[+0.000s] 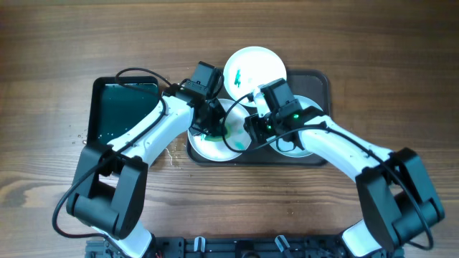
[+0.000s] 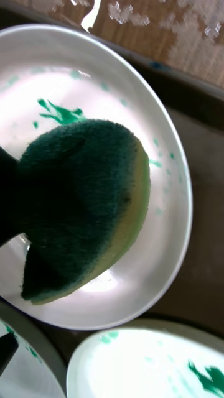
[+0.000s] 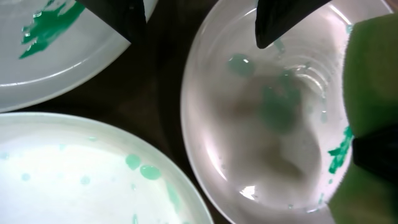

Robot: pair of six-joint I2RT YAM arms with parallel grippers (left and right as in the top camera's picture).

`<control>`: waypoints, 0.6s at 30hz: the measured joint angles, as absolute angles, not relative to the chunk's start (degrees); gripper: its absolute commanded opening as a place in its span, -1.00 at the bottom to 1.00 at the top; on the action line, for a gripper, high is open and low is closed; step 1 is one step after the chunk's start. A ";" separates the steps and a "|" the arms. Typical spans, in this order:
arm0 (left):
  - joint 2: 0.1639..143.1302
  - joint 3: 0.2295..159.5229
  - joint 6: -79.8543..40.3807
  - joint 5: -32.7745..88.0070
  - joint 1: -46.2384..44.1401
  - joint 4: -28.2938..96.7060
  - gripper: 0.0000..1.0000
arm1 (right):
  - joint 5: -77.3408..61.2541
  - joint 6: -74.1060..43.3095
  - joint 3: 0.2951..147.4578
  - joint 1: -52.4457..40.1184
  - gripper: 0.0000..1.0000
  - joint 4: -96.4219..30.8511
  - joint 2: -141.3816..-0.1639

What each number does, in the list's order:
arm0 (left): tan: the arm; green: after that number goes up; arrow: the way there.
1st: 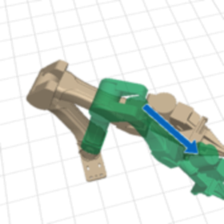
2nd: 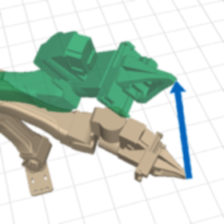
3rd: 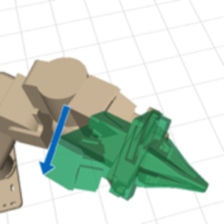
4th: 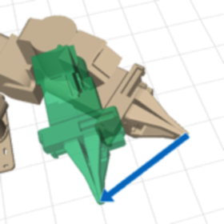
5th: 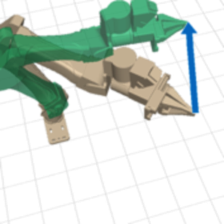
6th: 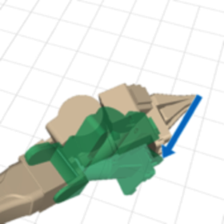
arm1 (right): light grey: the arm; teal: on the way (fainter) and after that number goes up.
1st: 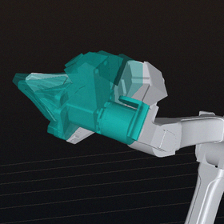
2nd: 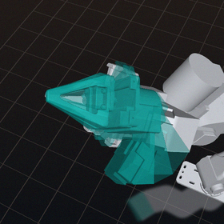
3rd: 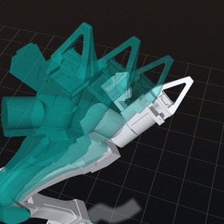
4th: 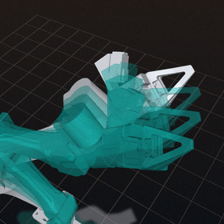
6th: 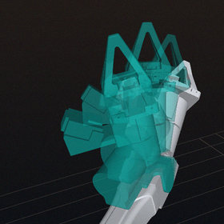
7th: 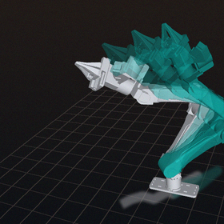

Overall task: Clean dirty plates on tray and stack at the side
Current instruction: 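Scrub the held plate with the sponge in the left gripper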

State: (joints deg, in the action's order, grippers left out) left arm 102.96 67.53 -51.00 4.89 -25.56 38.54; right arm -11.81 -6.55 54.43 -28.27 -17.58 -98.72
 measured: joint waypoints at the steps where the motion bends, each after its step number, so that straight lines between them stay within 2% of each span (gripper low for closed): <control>1: 103.11 67.53 -50.85 4.93 -25.58 38.11 -0.92 | -12.62 -6.15 54.46 -27.86 0.11 -17.26 -99.33; 7: 104.27 67.53 -49.50 5.08 -26.26 37.39 -0.92 | -17.28 -5.39 55.00 -27.05 -0.01 -16.29 -100.86; 8: 104.27 67.53 -49.32 5.08 -26.30 37.30 -0.92 | -17.72 -5.26 55.00 -27.05 -0.23 -16.14 -100.90; 9: 104.27 67.53 -49.10 5.08 -26.30 37.30 -0.92 | -17.85 -5.26 55.00 -27.05 -0.68 -16.10 -100.90; 10: 104.27 67.53 -48.66 5.08 -26.30 37.28 -0.92 | -18.31 -4.86 55.00 -27.05 -0.74 -15.99 -100.95; 13: 104.27 67.53 -48.18 5.06 -26.30 37.30 -0.92 | -18.15 -5.74 55.00 -27.05 -0.55 -15.64 -101.03; 18: 104.27 67.53 -47.81 5.06 -26.63 37.26 -0.92 | -18.04 -6.87 55.00 -27.05 -0.38 -14.90 -102.63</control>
